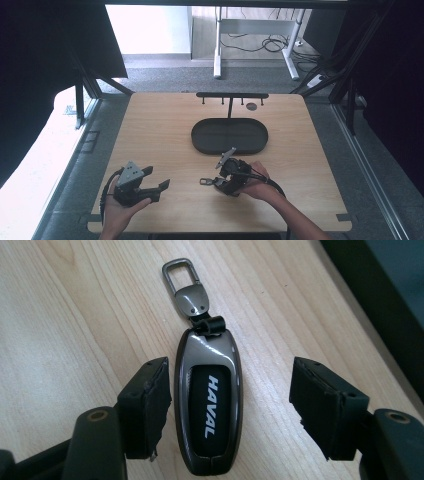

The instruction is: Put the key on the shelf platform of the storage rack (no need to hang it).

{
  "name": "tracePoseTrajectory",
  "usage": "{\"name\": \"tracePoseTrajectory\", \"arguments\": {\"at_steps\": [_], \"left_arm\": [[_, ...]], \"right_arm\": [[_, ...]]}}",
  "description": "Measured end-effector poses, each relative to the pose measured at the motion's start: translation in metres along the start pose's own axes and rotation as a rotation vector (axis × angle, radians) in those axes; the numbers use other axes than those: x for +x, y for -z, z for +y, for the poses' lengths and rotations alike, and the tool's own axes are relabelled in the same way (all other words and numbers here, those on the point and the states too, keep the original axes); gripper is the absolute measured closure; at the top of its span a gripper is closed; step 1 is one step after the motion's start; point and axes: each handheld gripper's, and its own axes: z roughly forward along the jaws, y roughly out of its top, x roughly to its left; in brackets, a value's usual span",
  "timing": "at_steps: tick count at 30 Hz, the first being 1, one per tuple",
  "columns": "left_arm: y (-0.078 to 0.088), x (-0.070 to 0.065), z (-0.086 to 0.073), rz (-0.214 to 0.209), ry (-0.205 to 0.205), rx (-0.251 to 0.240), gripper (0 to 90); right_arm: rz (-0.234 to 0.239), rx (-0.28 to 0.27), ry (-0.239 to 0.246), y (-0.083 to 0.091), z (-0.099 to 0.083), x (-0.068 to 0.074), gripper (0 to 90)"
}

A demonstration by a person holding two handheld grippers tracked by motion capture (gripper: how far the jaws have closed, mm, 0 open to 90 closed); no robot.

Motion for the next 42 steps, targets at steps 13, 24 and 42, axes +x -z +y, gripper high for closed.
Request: {"name": "tracePoseTrajectory", "arguments": {"at_steps": [13, 24, 42], "left_arm": [[-0.001, 0.0, 0.0, -0.006, -0.004, 0.001, 25.8], [-0.002, 0.001, -0.001, -0.002, -0.001, 0.01, 25.9], [-0.003, 0.001, -0.001, -0.006, 0.001, 0.011, 26.0]], "right_arm": [[0.001, 0.061, 0.003, -0.019, -0.001, -0.001, 32.2], [0.031, 0.096, -0.006, -0.028, -0.003, 0.001, 35.8], [0.112, 0.141, -0.016, -0.03, -0.001, -0.005, 48.5]]}}
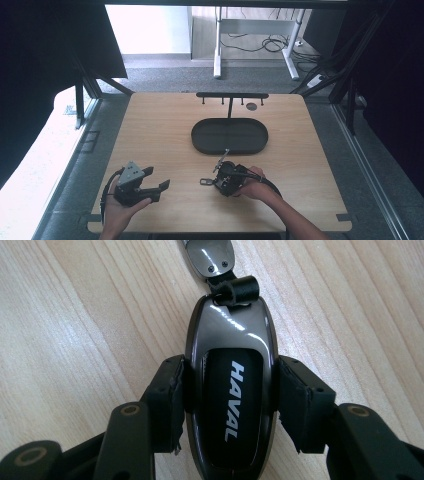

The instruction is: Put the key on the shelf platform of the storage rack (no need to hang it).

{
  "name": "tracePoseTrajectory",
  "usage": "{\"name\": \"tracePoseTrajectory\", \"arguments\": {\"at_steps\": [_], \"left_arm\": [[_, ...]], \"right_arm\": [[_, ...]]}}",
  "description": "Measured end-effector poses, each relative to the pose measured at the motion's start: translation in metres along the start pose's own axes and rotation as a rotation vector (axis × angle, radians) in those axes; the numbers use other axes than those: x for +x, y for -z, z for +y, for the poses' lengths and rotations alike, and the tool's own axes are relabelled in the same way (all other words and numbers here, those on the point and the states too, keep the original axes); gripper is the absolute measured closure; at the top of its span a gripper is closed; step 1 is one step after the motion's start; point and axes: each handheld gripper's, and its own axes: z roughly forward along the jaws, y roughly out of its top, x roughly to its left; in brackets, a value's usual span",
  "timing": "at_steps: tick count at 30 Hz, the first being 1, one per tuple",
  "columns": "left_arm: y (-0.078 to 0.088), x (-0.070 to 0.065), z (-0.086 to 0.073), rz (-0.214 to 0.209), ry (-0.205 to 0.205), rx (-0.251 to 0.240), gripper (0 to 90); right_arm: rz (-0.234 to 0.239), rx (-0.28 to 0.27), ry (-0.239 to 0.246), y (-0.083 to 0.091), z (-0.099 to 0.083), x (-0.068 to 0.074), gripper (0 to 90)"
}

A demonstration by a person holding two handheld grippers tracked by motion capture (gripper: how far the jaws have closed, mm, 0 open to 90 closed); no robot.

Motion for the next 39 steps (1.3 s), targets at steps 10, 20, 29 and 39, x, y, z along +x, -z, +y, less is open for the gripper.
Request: {"name": "tracePoseTrajectory", "arguments": {"at_steps": [10, 20, 29, 39], "left_arm": [[0.0, 0.0, 0.0, 0.001, -0.001, -0.001, 26.0], [0.0, -0.001, 0.0, -0.001, -0.005, 0.0, 26.0], [0.002, 0.001, 0.0, 0.001, 0.001, -0.004, 26.1], [0.002, 0.002, 0.0, 0.003, 0.001, -0.006, 26.1]], "right_arm": [[0.048, 0.008, -0.028, 0.006, 0.0, -0.005, 48.7], [0.041, -0.05, -0.047, 0.025, 0.001, -0.008, 48.8], [0.052, -0.087, -0.058, 0.037, 0.001, -0.008, 48.8], [0.065, -0.104, -0.057, 0.047, 0.004, -0.008, 48.8]]}}
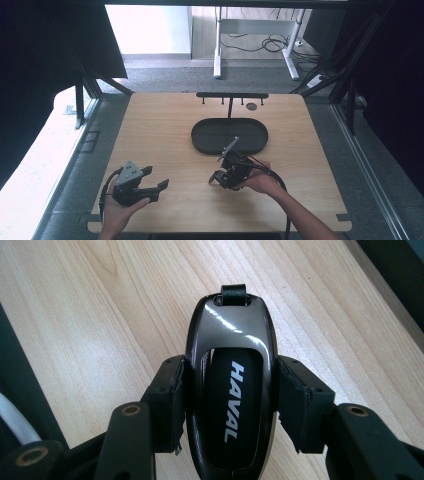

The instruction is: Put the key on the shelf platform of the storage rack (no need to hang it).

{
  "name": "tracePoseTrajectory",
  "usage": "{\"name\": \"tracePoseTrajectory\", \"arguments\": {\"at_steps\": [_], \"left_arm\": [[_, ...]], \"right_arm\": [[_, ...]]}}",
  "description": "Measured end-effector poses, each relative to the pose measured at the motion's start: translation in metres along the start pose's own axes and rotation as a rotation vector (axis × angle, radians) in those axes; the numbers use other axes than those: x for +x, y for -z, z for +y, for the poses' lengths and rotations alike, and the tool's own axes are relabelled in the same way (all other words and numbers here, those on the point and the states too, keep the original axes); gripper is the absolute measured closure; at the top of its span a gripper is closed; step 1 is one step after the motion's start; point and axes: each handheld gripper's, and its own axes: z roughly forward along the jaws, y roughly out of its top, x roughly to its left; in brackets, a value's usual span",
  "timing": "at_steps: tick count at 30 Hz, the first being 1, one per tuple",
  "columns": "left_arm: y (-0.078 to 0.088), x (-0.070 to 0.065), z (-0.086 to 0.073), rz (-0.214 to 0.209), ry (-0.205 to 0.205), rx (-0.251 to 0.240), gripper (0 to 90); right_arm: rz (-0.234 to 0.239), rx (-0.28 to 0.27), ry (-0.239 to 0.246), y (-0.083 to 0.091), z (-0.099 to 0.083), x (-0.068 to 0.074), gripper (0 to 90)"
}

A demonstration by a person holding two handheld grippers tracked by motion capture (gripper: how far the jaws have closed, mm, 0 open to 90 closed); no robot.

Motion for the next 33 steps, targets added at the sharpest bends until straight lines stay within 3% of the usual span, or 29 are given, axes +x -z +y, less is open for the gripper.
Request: {"name": "tracePoseTrajectory", "arguments": {"at_steps": [33], "left_arm": [[0.0, 0.0, 0.0, 0.001, -0.002, -0.001, 26.1]], "right_arm": [[-0.01, -0.079, 0.01, 0.039, 0.018, -0.004, 48.9]]}}
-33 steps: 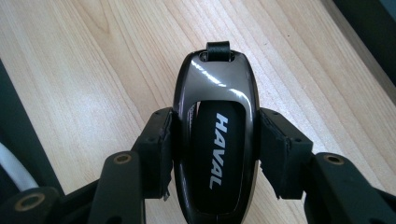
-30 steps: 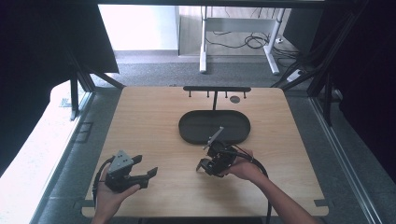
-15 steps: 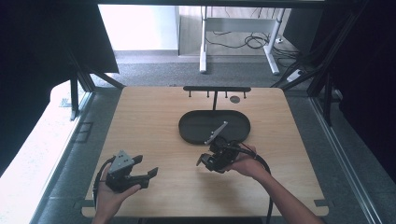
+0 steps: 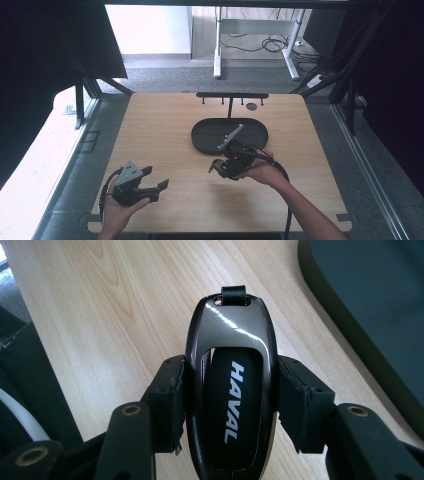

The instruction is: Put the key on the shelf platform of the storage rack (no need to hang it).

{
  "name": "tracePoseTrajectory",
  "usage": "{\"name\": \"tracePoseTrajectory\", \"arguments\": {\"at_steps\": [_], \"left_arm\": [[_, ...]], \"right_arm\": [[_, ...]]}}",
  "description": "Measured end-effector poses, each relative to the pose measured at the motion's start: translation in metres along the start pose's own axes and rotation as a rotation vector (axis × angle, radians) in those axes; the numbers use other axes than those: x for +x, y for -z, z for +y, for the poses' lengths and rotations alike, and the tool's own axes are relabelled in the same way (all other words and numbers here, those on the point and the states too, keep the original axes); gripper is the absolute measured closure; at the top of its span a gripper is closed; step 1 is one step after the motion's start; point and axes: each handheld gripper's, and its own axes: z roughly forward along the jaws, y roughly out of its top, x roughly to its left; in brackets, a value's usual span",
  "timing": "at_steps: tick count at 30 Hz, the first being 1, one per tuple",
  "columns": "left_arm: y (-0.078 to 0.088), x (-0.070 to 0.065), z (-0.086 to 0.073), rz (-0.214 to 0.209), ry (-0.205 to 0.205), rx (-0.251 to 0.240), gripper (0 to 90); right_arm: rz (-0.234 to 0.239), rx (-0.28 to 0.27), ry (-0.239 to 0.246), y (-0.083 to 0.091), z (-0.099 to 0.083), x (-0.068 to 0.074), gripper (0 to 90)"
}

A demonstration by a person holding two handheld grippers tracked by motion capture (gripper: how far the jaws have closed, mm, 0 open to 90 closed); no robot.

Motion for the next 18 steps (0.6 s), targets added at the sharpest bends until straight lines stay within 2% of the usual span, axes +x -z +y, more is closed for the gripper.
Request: {"name": "tracePoseTrajectory", "arguments": {"at_steps": [18], "left_arm": [[0.001, 0.0, 0.0, 0.002, 0.0, -0.003, 26.1]], "right_arm": [[-0.007, -0.028, -0.042, 0.014, 0.004, -0.019, 48.9]]}}
